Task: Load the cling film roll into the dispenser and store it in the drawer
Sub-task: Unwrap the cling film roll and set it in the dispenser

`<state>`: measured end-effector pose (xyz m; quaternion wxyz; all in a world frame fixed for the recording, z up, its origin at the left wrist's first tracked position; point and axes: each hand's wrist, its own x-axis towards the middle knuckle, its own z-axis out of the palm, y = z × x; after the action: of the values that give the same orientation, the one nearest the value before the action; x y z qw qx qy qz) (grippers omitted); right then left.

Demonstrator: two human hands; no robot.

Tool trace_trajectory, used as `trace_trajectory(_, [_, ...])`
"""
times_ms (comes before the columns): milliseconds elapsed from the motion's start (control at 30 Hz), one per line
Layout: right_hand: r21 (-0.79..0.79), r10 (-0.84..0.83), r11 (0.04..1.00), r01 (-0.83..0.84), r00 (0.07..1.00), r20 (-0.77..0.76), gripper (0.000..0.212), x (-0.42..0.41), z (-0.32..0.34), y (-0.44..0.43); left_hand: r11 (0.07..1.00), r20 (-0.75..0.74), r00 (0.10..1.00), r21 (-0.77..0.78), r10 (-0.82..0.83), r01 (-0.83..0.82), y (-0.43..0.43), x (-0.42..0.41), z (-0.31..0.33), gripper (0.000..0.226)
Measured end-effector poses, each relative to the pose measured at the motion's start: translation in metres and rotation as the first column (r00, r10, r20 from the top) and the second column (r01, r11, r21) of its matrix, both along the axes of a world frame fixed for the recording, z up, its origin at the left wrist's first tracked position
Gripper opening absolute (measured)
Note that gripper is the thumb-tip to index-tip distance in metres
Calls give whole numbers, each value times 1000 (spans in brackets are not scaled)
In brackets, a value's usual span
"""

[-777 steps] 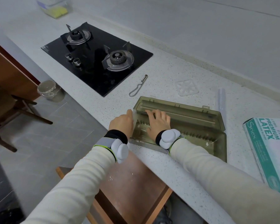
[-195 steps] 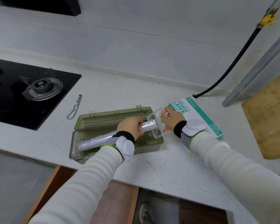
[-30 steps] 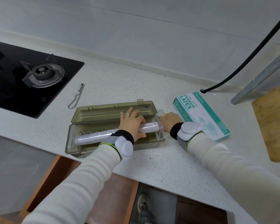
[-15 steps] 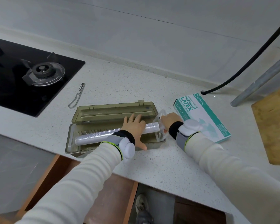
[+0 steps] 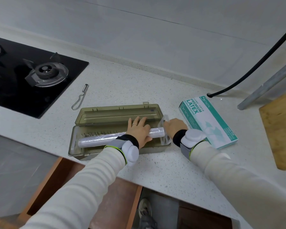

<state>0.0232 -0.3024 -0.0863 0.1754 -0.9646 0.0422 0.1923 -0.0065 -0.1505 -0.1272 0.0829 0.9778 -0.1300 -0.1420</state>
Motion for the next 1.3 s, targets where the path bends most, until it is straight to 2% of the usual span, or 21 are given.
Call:
trace_trajectory(167, [-1,-20,1000,20,1000,22,31,-12,2,7,1000,17,1000,-13,16,-16,-1,0,-3,39])
trace_trajectory(400, [61,16,998,-22,996,90,45,-4,-3,4,998,30,999,-44,37,-36,-1,-1,-6,39])
trace_trajectory(800, [-20,202,979,-202,971,130,30,-4,-5,1,996,47,997,-67,55,-52,-1,0,-10,37])
trace_trajectory(967, [2,227,973,-229,964,136,35,-7,-7,-3,997,48,998,-60,49,-46,-2,-1,-9,35])
trace_trajectory(1100, [-4,204,978,-206,965,166,36,-11,-16,-3,997,53,997,-53,52,-49,-3,-2,-10,35])
trace_trajectory(1200, [50,174,982,-183,974,142,40,-9,-19,-2,998,47,998,-43,43,-41,-2,-4,-9,34])
trace_trajectory(1300, [28,162,986,-167,978,133,44,-10,-21,-2,998,54,998,-41,45,-43,-3,-3,-12,34])
